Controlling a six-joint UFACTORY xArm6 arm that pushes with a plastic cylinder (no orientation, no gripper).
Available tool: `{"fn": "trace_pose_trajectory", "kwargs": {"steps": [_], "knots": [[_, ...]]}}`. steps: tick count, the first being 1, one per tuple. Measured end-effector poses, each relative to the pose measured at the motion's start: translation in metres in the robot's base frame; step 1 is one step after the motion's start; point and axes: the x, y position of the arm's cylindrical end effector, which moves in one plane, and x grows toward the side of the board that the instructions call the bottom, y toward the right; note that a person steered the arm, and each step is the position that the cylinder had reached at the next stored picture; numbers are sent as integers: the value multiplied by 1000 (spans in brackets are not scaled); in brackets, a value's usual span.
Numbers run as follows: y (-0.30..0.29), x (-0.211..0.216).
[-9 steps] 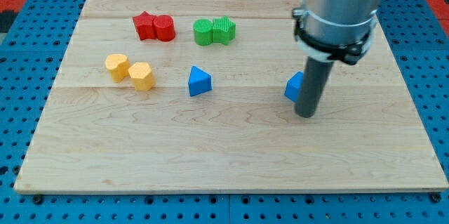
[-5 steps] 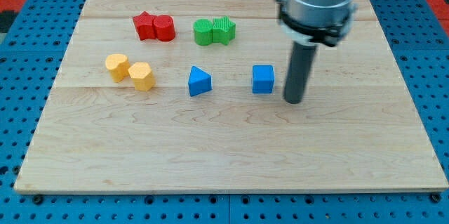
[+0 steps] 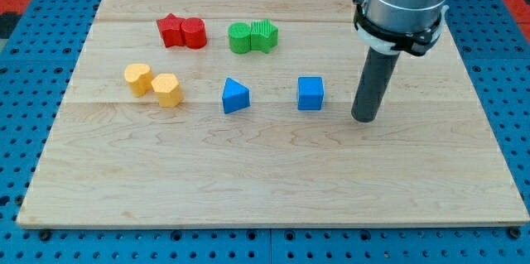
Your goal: Push the green star diagonally right to the blue cube
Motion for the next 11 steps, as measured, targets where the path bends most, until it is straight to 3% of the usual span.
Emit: {"fn": "trace_pose_trajectory", "kwargs": {"steps": [2, 3, 4, 5, 7, 8, 9, 11], "knots": [[10, -33], [45, -55], [42, -97], [14, -142], [-126, -201], [-185, -195], [-164, -167], [-86, -152]]}}
